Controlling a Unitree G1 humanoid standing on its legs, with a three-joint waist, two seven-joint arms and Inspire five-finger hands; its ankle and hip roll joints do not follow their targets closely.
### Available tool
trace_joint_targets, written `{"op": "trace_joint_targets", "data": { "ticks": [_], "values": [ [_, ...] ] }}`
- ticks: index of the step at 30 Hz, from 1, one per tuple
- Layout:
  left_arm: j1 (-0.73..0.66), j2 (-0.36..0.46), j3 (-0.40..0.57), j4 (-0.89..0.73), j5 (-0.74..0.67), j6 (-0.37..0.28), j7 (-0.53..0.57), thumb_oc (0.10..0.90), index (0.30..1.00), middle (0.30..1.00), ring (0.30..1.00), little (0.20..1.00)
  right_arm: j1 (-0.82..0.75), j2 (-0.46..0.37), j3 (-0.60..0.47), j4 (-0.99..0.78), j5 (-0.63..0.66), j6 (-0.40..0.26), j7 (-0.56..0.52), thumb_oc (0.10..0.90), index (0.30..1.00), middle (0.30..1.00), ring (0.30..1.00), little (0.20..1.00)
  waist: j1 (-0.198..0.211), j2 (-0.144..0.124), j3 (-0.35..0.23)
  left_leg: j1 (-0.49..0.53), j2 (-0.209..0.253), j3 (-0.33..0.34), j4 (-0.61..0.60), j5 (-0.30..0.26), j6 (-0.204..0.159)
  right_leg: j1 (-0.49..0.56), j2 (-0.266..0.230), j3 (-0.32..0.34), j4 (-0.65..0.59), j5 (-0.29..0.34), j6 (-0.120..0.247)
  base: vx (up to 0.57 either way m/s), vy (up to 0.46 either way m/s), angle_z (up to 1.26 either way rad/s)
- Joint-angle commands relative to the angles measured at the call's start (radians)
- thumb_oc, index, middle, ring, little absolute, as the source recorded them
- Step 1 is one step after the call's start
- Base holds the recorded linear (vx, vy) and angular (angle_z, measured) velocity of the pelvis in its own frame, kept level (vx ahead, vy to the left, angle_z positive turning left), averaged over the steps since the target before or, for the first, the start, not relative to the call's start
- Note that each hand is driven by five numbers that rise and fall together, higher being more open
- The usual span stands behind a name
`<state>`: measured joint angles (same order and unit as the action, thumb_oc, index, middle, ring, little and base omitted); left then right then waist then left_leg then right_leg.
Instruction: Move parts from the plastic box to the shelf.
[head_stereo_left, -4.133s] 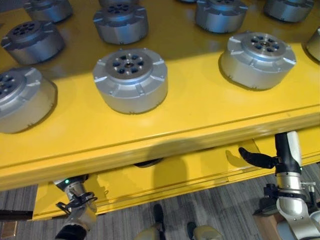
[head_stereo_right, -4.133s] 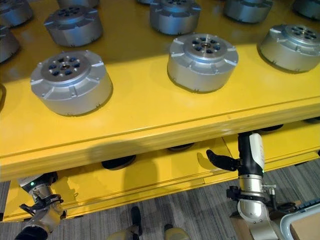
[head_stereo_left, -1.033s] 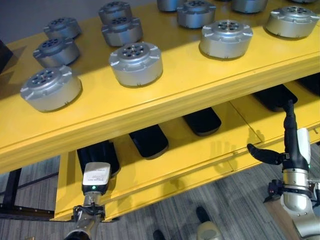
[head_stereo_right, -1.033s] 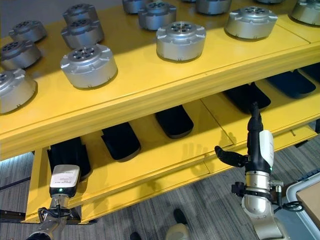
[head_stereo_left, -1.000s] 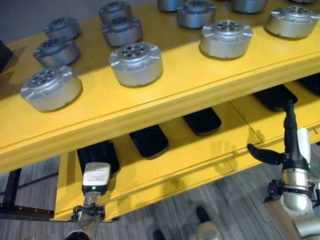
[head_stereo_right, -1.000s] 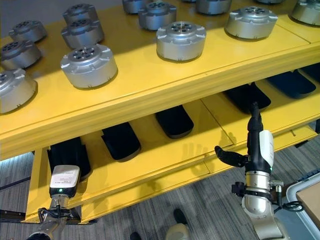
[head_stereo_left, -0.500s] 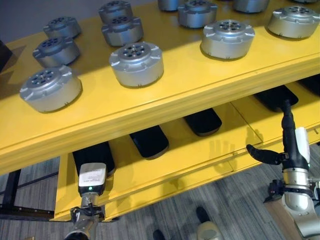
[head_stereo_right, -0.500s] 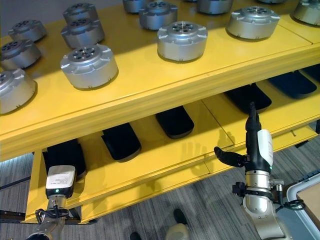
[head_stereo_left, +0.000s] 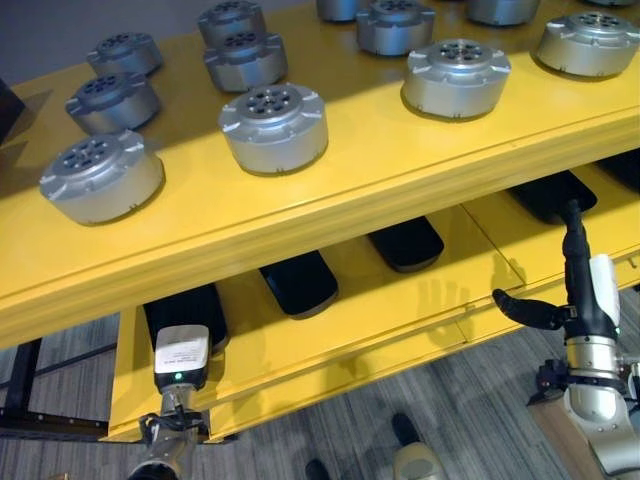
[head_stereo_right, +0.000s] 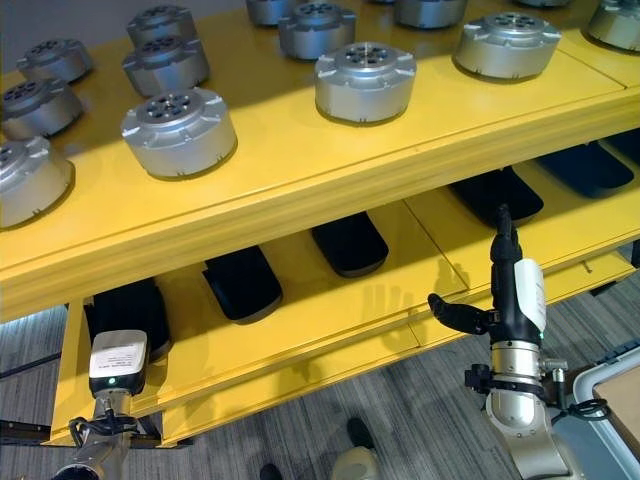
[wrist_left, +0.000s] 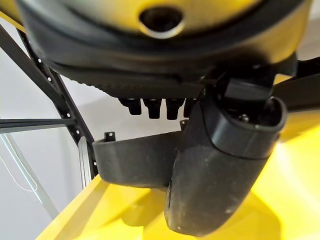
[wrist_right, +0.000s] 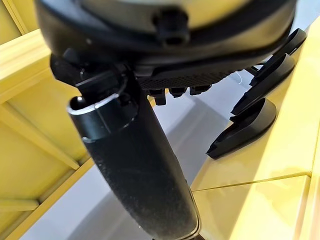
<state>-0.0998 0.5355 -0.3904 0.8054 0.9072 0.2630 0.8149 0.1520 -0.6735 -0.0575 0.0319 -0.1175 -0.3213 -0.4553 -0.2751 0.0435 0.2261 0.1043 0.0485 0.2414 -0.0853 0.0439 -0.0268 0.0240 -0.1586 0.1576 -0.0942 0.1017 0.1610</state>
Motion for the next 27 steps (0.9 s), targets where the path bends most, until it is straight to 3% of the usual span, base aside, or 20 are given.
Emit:
{"op": "trace_joint_targets", "data": {
  "ticks": [1, 15, 27],
  "values": [
    [-0.107, 0.146, 0.083, 0.010, -0.019, 0.062, 0.026, 0.900, 1.000, 1.000, 1.000, 1.000, -0.097, -0.053, -0.050, -0.071, 0.000, -0.067, -0.030, 0.900, 1.000, 1.000, 1.000, 1.000, 0.016, -0.045, -0.040, 0.037, 0.009, -0.002, 0.091, -0.185, 0.030, -0.020, -0.031, -0.049, 0.016, -0.022, 0.042, 0.00, 0.000, 0.00],
    [-0.128, 0.173, 0.113, 0.001, -0.073, 0.045, 0.053, 0.900, 1.000, 1.000, 1.000, 1.000, -0.091, -0.058, -0.036, -0.074, -0.008, -0.072, -0.028, 0.900, 1.000, 1.000, 1.000, 1.000, 0.015, -0.049, -0.040, 0.035, 0.011, -0.002, 0.102, -0.188, 0.031, -0.019, -0.031, -0.048, 0.022, -0.026, 0.042, 0.00, 0.000, 0.00],
    [-0.146, 0.206, 0.125, -0.034, -0.087, 0.069, 0.062, 0.900, 1.000, 1.000, 1.000, 1.000, -0.098, -0.066, -0.028, -0.066, -0.006, -0.077, -0.028, 0.900, 1.000, 1.000, 1.000, 1.000, 0.015, -0.045, -0.040, 0.040, 0.012, -0.002, 0.100, -0.187, 0.028, -0.012, -0.033, -0.048, 0.019, -0.027, 0.042, 0.00, 0.000, 0.00]
  ]
}}
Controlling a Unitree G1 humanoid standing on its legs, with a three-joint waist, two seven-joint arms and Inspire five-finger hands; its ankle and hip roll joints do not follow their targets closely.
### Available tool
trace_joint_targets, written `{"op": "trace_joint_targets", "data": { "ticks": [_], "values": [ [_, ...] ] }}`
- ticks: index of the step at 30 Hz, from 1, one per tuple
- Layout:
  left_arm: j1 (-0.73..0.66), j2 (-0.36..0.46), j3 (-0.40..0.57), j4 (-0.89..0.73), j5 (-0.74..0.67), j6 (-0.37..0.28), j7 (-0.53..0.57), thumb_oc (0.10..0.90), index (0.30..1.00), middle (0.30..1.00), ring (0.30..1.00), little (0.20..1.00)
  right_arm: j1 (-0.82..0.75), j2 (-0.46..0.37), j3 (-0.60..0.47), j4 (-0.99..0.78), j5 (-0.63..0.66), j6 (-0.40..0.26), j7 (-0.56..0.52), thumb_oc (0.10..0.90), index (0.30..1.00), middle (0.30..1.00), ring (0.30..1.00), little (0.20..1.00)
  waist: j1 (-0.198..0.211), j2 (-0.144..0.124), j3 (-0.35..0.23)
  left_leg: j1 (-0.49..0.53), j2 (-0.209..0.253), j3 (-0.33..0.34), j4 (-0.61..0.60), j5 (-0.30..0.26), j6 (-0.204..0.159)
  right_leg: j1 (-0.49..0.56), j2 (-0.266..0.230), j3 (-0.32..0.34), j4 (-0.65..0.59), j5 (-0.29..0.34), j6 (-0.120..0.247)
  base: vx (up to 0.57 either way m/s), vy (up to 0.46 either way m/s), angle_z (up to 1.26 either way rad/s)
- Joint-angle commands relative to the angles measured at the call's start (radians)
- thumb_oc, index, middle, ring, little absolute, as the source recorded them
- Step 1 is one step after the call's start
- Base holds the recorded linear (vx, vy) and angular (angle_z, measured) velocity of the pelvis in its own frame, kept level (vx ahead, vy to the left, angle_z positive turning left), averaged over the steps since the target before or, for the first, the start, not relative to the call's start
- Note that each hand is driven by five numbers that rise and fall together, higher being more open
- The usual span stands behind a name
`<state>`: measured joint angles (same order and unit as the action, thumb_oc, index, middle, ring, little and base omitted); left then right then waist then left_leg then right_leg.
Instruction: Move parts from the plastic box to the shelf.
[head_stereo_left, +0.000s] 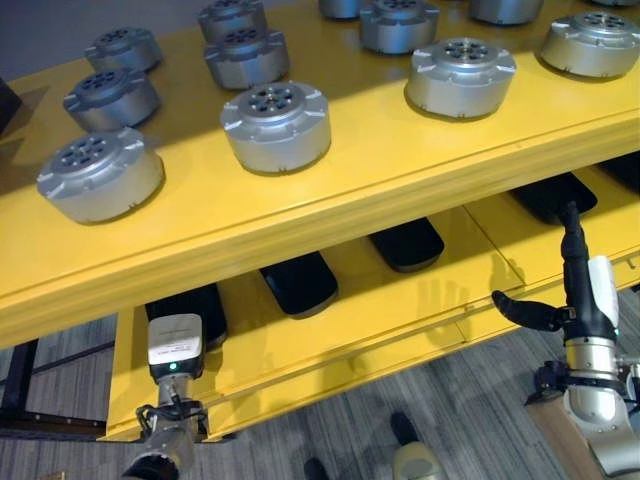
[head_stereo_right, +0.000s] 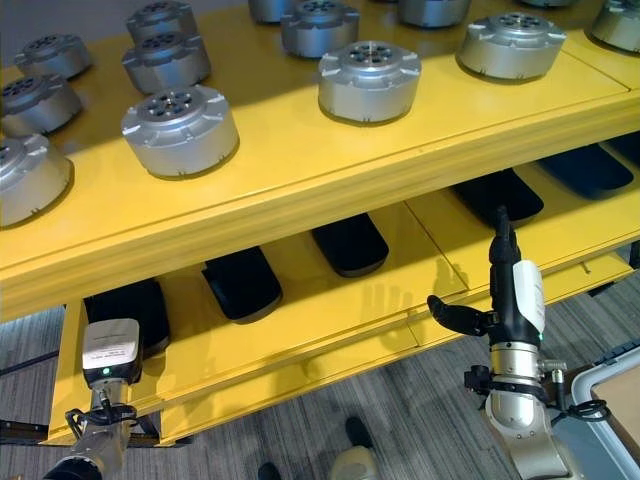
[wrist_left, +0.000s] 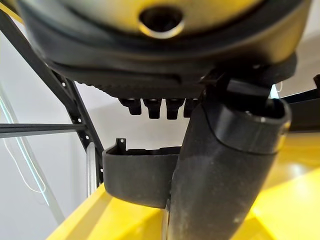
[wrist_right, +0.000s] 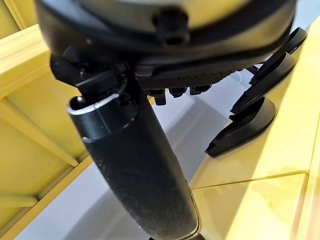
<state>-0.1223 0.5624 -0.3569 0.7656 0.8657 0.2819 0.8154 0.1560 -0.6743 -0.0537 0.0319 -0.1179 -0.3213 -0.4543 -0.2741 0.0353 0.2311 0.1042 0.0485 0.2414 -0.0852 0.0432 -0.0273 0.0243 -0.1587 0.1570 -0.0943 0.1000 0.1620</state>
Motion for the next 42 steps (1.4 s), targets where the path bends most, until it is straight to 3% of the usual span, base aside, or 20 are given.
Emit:
{"op": "trace_joint_targets", "data": {
  "ticks": [1, 13, 22, 36, 42],
  "values": [
    [-0.124, 0.182, 0.093, 0.003, -0.048, 0.049, 0.064, 0.900, 1.000, 1.000, 1.000, 1.000, -0.102, -0.065, -0.030, -0.067, -0.005, -0.077, -0.029, 0.900, 1.000, 1.000, 1.000, 1.000, 0.014, -0.036, -0.045, 0.041, 0.012, -0.002, 0.099, -0.186, 0.029, -0.011, -0.033, -0.048, 0.018, -0.026, 0.041, 0.00, 0.000, 0.00],
    [-0.136, 0.181, 0.086, -0.019, -0.051, 0.044, 0.044, 0.900, 1.000, 1.000, 1.000, 1.000, -0.093, -0.055, -0.030, -0.074, 0.006, -0.078, -0.022, 0.900, 1.000, 1.000, 1.000, 1.000, 0.008, -0.034, -0.044, 0.039, 0.011, 0.001, 0.098, -0.186, 0.029, -0.015, -0.030, -0.044, 0.019, -0.027, 0.040, 0.00, 0.000, 0.00],
    [-0.074, 0.155, 0.105, -0.088, -0.079, -0.058, 0.051, 0.900, 1.000, 1.000, 1.000, 1.000, -0.085, -0.031, -0.018, -0.074, -0.006, -0.072, -0.038, 0.900, 1.000, 1.000, 1.000, 1.000, 0.025, -0.030, -0.040, 0.039, 0.012, -0.013, 0.095, -0.185, 0.028, -0.009, -0.030, -0.052, 0.018, -0.030, 0.038, 0.00, -0.003, 0.00],
    [-0.061, 0.086, 0.070, -0.120, -0.119, -0.120, -0.021, 0.900, 1.000, 1.000, 1.000, 1.000, -0.087, -0.020, -0.004, -0.090, -0.006, -0.052, -0.040, 0.900, 1.000, 1.000, 1.000, 1.000, 0.033, -0.035, -0.038, 0.032, 0.016, -0.021, 0.088, -0.178, 0.025, -0.009, -0.029, -0.064, 0.017, -0.032, 0.035, 0.00, 0.000, 0.00],
    [-0.059, 0.054, 0.046, -0.097, -0.106, -0.074, -0.041, 0.900, 1.000, 1.000, 1.000, 1.000, -0.095, -0.023, -0.003, -0.094, 0.000, -0.049, -0.032, 0.900, 1.000, 1.000, 1.000, 1.000, 0.029, -0.037, -0.035, 0.031, 0.018, -0.018, 0.089, -0.177, 0.023, -0.011, -0.029, -0.061, 0.017, -0.032, 0.035, 0.00, 0.000, 0.00]
  ]
}}
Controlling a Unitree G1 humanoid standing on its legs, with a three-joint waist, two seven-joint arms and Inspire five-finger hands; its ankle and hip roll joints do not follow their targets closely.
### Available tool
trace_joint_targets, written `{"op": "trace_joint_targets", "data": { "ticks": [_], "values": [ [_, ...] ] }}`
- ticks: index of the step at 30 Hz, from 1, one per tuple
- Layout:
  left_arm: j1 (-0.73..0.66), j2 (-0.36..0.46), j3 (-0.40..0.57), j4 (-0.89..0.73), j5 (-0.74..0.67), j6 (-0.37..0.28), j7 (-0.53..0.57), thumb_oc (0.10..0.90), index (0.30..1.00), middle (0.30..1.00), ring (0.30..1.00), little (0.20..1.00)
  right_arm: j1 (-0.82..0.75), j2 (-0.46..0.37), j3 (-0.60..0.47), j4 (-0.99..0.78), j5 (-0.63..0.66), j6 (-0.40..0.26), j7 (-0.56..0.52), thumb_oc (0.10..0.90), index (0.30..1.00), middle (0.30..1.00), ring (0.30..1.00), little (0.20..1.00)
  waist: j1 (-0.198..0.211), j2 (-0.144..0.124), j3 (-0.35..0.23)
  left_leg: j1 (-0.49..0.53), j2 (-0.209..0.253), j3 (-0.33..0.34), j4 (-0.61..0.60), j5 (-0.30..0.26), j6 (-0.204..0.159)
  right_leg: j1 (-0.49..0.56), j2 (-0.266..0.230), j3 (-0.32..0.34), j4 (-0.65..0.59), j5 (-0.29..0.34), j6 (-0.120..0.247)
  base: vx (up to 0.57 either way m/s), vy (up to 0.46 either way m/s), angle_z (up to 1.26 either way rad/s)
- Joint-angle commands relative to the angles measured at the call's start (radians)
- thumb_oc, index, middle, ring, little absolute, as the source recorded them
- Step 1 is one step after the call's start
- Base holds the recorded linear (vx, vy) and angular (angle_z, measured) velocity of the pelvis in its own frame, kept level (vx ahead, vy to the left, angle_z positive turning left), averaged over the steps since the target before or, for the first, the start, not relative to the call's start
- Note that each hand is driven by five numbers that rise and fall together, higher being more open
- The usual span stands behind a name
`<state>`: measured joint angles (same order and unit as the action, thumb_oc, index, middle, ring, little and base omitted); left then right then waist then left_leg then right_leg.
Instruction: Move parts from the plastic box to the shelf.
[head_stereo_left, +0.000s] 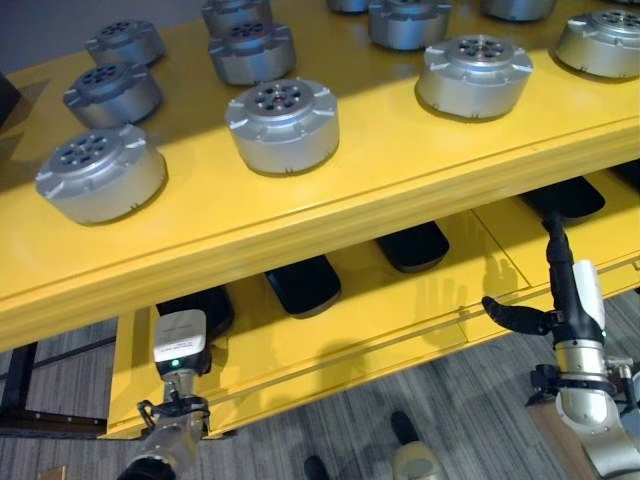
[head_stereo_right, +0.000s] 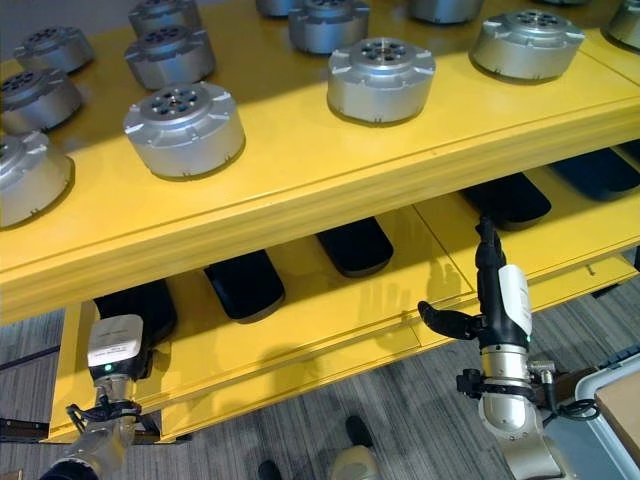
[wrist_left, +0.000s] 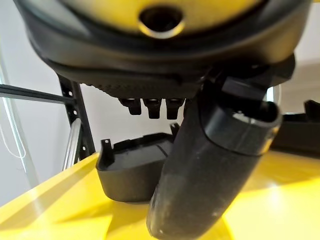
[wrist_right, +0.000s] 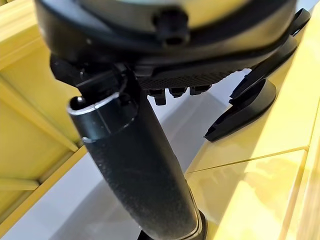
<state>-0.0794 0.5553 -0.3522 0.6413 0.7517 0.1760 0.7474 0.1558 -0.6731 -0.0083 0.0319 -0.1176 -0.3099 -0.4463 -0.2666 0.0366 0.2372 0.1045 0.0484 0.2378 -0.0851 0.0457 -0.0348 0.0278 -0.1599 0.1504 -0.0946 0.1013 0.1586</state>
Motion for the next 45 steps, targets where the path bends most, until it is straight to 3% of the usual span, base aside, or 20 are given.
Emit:
{"op": "trace_joint_targets", "data": {
  "ticks": [1, 6, 25, 32, 45],
  "values": [
    [-0.102, 0.060, 0.041, 0.029, 0.013, 0.039, 0.025, 0.900, 1.000, 1.000, 1.000, 1.000, -0.095, -0.024, -0.049, -0.094, 0.000, -0.060, -0.040, 0.900, 1.000, 1.000, 1.000, 1.000, 0.022, -0.038, -0.041, 0.031, 0.018, -0.014, 0.089, -0.180, 0.031, -0.014, -0.028, -0.054, 0.017, -0.033, 0.038, 0.00, 0.000, 0.00],
    [-0.099, 0.062, 0.043, 0.064, 0.006, 0.082, 0.033, 0.900, 1.000, 1.000, 1.000, 1.000, -0.099, -0.027, -0.051, -0.090, 0.000, -0.061, -0.035, 0.900, 1.000, 1.000, 1.000, 1.000, 0.020, -0.037, -0.040, 0.028, 0.017, -0.014, 0.092, -0.180, 0.030, -0.016, -0.029, -0.052, 0.018, -0.034, 0.038, 0.00, 0.000, 0.00],
    [-0.070, 0.053, 0.052, 0.073, 0.041, 0.118, 0.043, 0.900, 1.000, 1.000, 1.000, 1.000, -0.097, -0.019, -0.052, -0.099, -0.008, -0.048, -0.036, 0.900, 1.000, 1.000, 1.000, 1.000, 0.029, -0.034, -0.037, 0.025, 0.017, -0.026, 0.090, -0.178, 0.028, -0.014, -0.034, -0.060, 0.016, -0.034, 0.036, 0.00, 0.000, 0.00],
    [-0.067, 0.063, 0.042, 0.089, 0.096, 0.198, 0.023, 0.900, 1.000, 1.000, 1.000, 1.000, -0.102, -0.021, -0.053, -0.099, -0.004, -0.050, -0.027, 0.900, 1.000, 1.000, 1.000, 1.000, 0.029, -0.033, -0.038, 0.023, 0.018, -0.027, 0.088, -0.177, 0.027, -0.014, -0.034, -0.059, 0.016, -0.035, 0.037, 0.00, 0.001, 0.01],
    [-0.057, 0.076, 0.018, 0.129, 0.127, 0.288, -0.073, 0.900, 1.000, 1.000, 1.000, 1.000, -0.119, -0.035, -0.053, -0.095, 0.003, -0.030, -0.015, 0.900, 1.000, 1.000, 1.000, 1.000, 0.028, -0.024, -0.036, 0.020, 0.016, -0.030, 0.089, -0.175, 0.025, -0.015, -0.035, -0.058, 0.016, -0.036, 0.036, 0.00, 0.002, 0.01]
  ]
}}
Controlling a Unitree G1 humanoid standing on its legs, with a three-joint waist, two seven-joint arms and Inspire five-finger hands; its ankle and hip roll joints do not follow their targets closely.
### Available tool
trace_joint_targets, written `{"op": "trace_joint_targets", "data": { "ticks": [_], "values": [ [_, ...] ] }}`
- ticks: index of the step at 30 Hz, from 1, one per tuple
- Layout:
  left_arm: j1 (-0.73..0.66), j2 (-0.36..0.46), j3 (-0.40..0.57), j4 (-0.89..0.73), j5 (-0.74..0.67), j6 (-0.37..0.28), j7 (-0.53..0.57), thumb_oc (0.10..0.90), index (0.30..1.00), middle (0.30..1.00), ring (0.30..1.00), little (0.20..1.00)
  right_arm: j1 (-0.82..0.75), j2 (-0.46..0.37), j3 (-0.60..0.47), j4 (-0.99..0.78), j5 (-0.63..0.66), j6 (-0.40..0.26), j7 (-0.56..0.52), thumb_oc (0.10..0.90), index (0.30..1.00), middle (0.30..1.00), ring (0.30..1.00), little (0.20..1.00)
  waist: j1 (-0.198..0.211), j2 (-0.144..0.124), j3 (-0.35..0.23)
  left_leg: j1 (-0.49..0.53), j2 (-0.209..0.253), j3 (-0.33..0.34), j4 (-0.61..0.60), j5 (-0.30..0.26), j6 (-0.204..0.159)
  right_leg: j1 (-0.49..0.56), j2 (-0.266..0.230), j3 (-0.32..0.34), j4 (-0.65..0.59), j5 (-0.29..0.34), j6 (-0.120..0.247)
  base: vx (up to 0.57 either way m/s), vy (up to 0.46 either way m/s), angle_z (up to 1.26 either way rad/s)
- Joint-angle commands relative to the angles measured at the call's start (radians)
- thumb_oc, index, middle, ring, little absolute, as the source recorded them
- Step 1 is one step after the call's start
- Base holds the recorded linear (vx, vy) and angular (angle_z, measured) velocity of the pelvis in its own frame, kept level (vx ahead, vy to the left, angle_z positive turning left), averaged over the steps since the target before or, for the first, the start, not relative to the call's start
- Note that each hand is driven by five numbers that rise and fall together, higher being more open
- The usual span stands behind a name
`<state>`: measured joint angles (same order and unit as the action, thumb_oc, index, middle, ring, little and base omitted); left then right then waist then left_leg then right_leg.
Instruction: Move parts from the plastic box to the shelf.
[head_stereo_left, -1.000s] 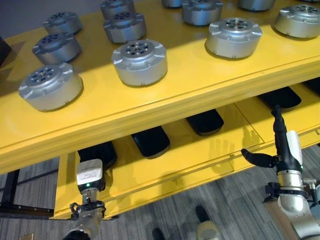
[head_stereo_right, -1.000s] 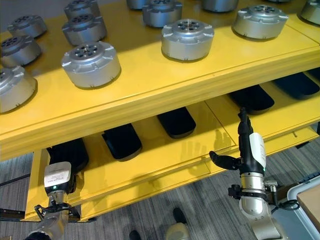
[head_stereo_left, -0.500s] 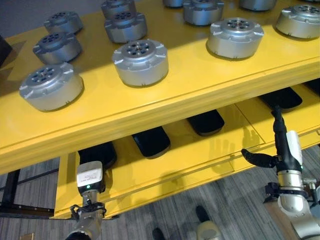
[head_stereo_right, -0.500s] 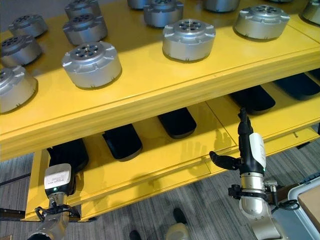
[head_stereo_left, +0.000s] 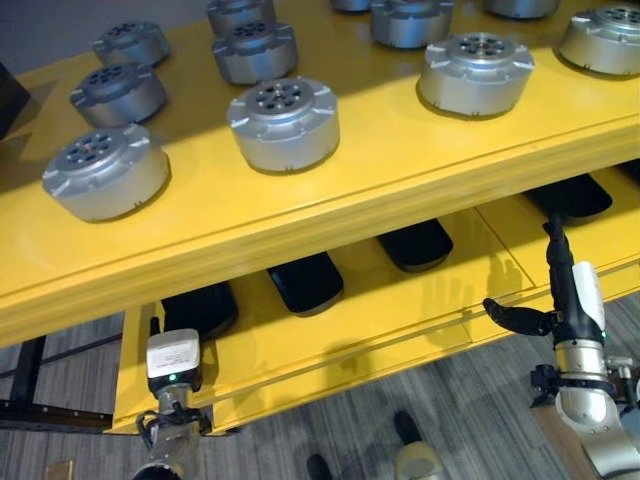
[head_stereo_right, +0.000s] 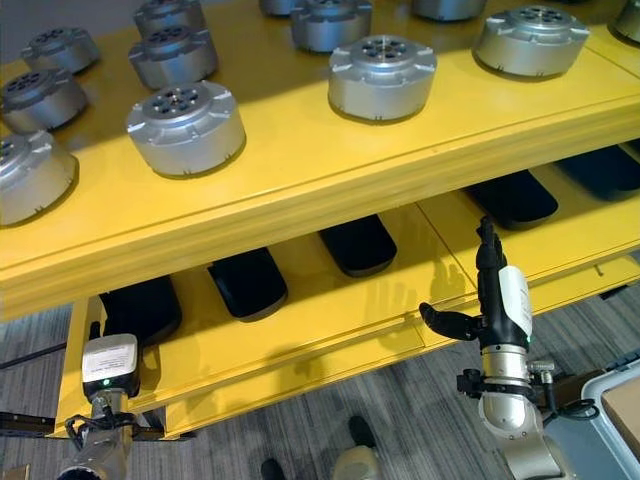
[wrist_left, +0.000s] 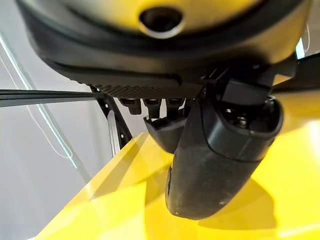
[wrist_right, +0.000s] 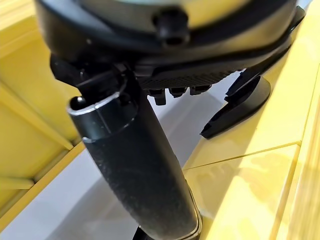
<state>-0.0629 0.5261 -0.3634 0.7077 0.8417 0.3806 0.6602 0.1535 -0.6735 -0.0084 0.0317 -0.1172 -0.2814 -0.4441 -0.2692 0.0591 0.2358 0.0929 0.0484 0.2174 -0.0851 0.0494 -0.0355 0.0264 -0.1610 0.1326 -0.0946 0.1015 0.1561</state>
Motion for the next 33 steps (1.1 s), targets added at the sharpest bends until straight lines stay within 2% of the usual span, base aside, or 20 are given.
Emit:
{"op": "trace_joint_targets", "data": {
  "ticks": [1, 10, 30, 31, 33],
  "values": [
    [-0.073, 0.107, 0.031, 0.062, 0.038, 0.082, 0.013, 0.900, 1.000, 1.000, 1.000, 1.000, -0.116, -0.036, -0.054, -0.093, 0.004, -0.060, -0.018, 0.900, 1.000, 1.000, 1.000, 1.000, 0.031, -0.046, -0.035, 0.031, 0.015, -0.010, 0.089, -0.179, 0.026, -0.014, -0.034, -0.040, 0.016, -0.036, 0.038, 0.00, 0.000, 0.00],
    [-0.079, 0.128, 0.033, 0.043, 0.050, 0.095, -0.014, 0.900, 1.000, 1.000, 1.000, 1.000, -0.118, -0.035, -0.057, -0.091, -0.003, -0.048, -0.024, 0.900, 1.000, 1.000, 1.000, 1.000, 0.030, -0.038, -0.034, 0.029, 0.012, -0.013, 0.089, -0.177, 0.026, -0.015, -0.036, -0.041, 0.016, -0.035, 0.038, 0.00, 0.000, 0.00],
    [-0.076, 0.133, 0.034, 0.038, 0.099, 0.125, -0.032, 0.900, 1.000, 1.000, 1.000, 1.000, -0.116, -0.034, -0.063, -0.095, 0.005, -0.050, -0.024, 0.900, 1.000, 1.000, 1.000, 1.000, 0.030, -0.038, -0.036, 0.032, 0.015, -0.013, 0.085, -0.176, 0.025, -0.012, -0.034, -0.040, 0.015, -0.036, 0.038, 0.00, 0.000, 0.00],
    [-0.076, 0.140, 0.020, 0.040, 0.152, 0.156, -0.090, 0.900, 1.000, 1.000, 1.000, 1.000, -0.118, -0.034, -0.066, -0.096, 0.008, -0.051, -0.019, 0.900, 1.000, 1.000, 1.000, 1.000, 0.028, -0.036, -0.036, 0.031, 0.014, -0.013, 0.086, -0.177, 0.025, -0.013, -0.035, -0.039, 0.015, -0.035, 0.038, 0.00, 0.000, 0.00],
    [-0.075, 0.137, 0.011, 0.051, 0.155, 0.166, -0.102, 0.900, 1.000, 1.000, 1.000, 1.000, -0.122, -0.035, -0.063, -0.095, 0.008, -0.050, -0.020, 0.900, 1.000, 1.000, 1.000, 1.000, 0.028, -0.035, -0.037, 0.031, 0.013, -0.012, 0.085, -0.176, 0.025, -0.013, -0.035, -0.039, 0.014, -0.035, 0.039, 0.00, 0.000, 0.00]
  ]
}}
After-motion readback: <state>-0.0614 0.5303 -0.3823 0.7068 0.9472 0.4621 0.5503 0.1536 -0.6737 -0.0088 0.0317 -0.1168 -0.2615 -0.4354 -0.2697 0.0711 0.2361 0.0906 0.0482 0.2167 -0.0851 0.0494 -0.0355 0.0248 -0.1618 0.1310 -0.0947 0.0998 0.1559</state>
